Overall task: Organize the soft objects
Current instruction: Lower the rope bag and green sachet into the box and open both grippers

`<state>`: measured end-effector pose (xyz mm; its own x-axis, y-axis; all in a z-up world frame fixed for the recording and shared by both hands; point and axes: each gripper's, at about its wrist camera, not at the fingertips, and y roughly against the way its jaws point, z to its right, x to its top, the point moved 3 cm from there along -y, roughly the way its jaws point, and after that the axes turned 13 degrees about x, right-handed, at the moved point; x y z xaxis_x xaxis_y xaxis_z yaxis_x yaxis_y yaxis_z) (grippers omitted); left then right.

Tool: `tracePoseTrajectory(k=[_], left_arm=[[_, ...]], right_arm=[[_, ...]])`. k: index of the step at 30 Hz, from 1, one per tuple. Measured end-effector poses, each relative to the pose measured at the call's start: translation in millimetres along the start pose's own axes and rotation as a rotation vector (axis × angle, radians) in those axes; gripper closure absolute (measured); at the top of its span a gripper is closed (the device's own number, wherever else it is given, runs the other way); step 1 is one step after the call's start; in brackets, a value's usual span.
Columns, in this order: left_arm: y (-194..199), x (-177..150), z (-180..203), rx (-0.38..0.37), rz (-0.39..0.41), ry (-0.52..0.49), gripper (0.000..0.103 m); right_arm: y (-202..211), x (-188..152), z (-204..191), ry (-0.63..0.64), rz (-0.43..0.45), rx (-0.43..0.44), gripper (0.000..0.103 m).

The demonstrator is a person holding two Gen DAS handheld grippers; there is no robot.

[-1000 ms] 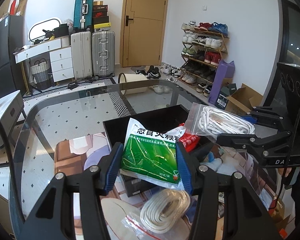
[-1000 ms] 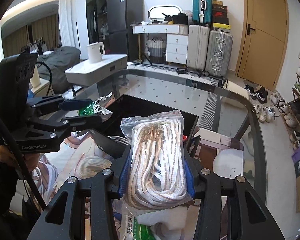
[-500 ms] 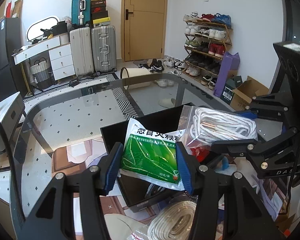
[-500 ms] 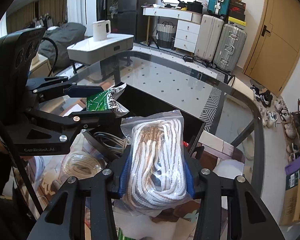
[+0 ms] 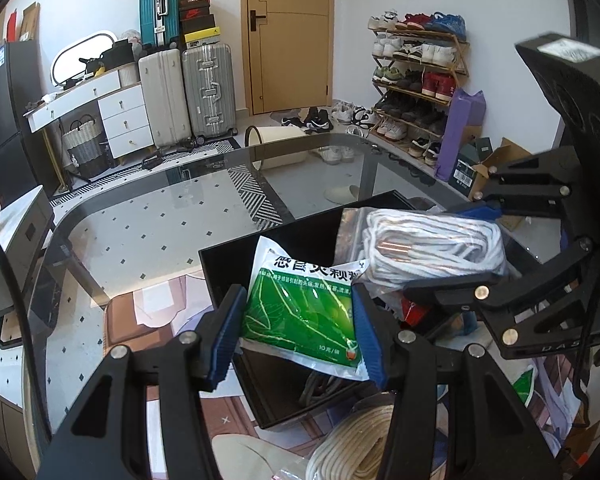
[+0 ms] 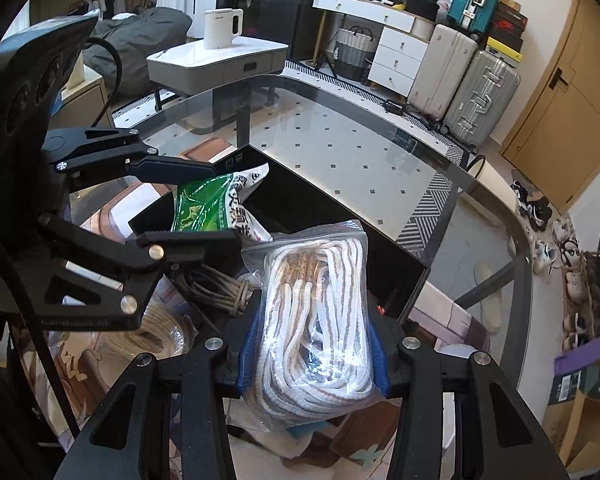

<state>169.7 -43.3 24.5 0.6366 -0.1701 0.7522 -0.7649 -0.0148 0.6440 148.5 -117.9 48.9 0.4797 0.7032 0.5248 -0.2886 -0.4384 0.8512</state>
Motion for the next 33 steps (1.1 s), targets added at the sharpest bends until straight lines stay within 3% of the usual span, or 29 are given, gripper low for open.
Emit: tracePoseTrajectory(k=[9, 17, 20, 22, 23, 28, 30, 33], left_arm=[[-10, -1, 2, 0.003, -0.017, -0.015, 0.051], [-11, -1, 2, 0.001, -0.017, -0.011, 0.049], [-11, -1, 2, -0.017, -0.018, 0.001, 0.047], [-10, 0, 0, -0.027, -0.018, 0.02, 0.047], [-9, 0, -1, -0.029, -0.015, 0.027, 0.045], [4, 3, -8, -0.04, 0.013, 0.058, 0.03], [9, 2, -13, -0.029, 0.025, 0.077, 0.019], [17, 1, -17, -0.037, 0.035, 0.102, 0.012]], right_arm=[[-22, 3, -3, 0.076, -0.065, -0.018, 0.058], [-24, 7, 2, 0.092, -0.06, 0.002, 0.057], [-20, 7, 2, 0.097, -0.027, -0.033, 0.047], [-10, 7, 0, 0.097, 0.026, -0.042, 0.032], [-5, 6, 0, 0.092, 0.046, -0.045, 0.029], [19, 0, 1, 0.046, 0.129, -0.081, 0.02], [31, -6, 3, 0.005, 0.174, -0.089, 0.017], [45, -15, 2, -0.055, 0.234, -0.089, 0.001]])
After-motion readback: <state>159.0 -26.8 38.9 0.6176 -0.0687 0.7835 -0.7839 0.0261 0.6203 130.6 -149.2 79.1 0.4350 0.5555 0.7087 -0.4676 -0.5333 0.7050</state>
